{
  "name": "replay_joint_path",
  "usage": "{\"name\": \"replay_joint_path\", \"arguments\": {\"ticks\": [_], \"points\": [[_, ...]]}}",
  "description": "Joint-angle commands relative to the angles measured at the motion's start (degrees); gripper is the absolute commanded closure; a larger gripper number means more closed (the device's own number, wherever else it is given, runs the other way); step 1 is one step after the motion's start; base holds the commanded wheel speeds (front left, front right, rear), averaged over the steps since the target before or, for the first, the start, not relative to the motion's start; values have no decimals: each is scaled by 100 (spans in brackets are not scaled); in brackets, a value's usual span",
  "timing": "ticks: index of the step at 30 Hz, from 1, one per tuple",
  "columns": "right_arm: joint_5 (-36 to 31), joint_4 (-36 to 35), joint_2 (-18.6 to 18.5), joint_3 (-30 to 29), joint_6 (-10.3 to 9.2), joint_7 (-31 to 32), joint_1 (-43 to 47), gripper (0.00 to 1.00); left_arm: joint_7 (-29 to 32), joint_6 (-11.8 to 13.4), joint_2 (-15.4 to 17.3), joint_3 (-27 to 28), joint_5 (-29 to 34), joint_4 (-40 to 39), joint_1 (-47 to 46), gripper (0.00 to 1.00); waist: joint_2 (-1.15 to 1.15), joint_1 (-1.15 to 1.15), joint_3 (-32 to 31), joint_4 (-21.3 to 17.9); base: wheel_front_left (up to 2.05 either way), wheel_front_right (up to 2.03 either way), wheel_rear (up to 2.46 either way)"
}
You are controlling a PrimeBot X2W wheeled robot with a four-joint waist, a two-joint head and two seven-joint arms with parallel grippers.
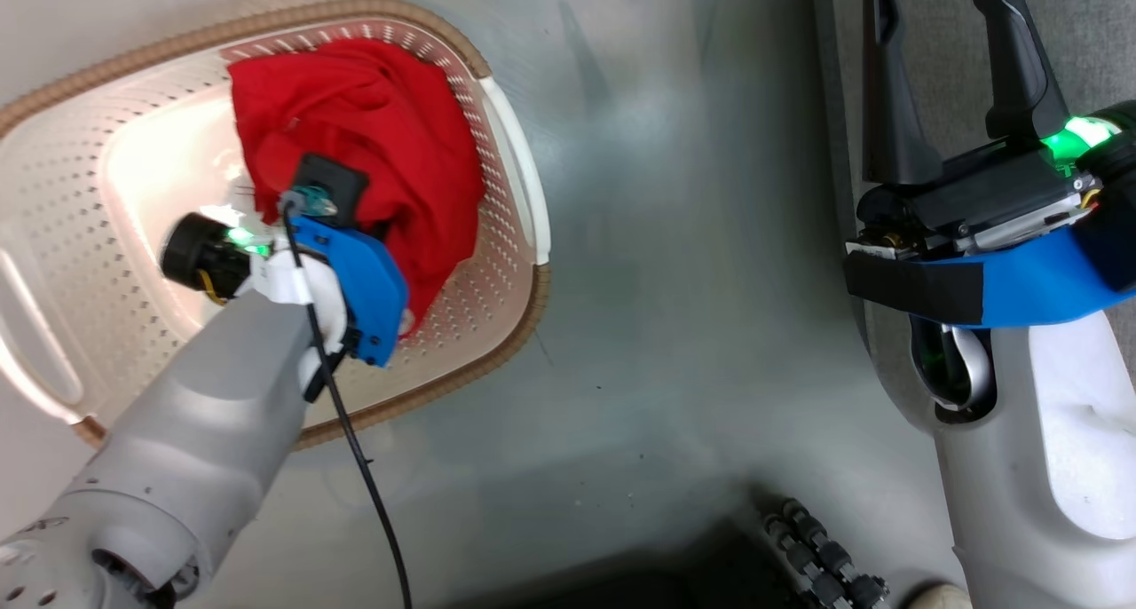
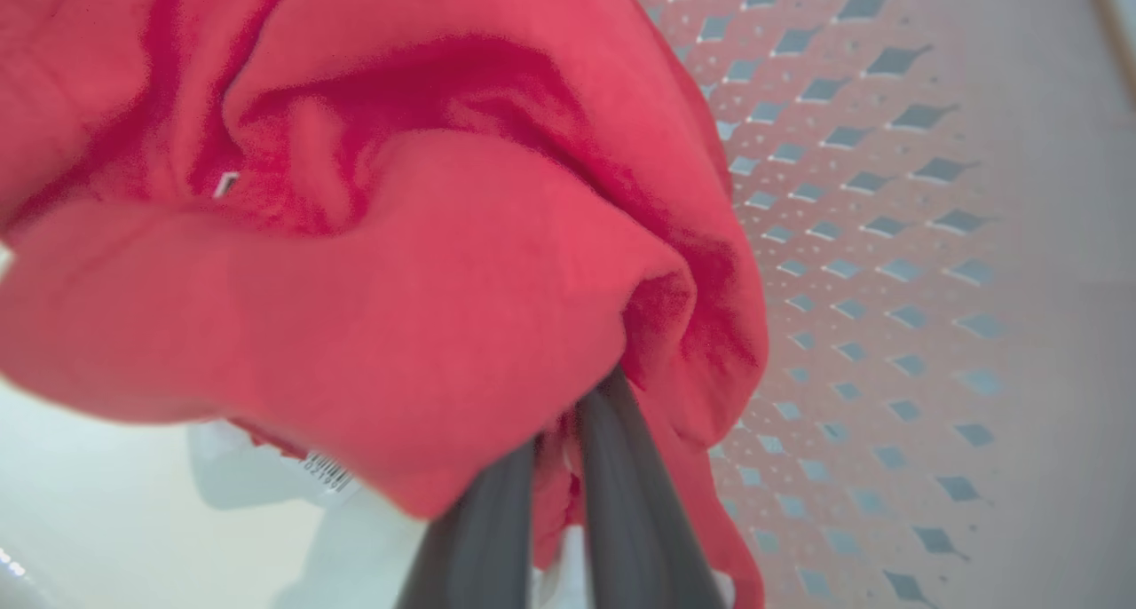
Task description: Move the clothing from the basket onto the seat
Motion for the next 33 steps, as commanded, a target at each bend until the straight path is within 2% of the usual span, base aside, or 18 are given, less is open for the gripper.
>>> {"name": "replay_joint_path", "arguments": {"ticks": [1,13,23,27,33], "points": [[-33,16,11,-17,1,-17,-1,0,-39,-5,-24,-26,-44,-56,19,100,0,0,-113,91,0,0,0],[-261,291,7,-174,1,-17,252,0,-691,-5,-256,-268,-70,-594,312,100,0,0,-1069,724,0,0,0],[-336,547,-161,-305,1,-17,683,0,-1070,-5,-380,-301,18,-924,624,100,0,0,-2098,1259,0,0,0],[-300,651,-216,-369,1,-17,922,0,-1072,-5,-306,84,209,-1298,746,100,0,0,-2506,1408,0,0,0],[-258,754,-268,-445,1,-17,1275,0,-1075,-5,-194,869,862,-1836,1069,100,0,0,-3052,1525,0,0,0]]}}
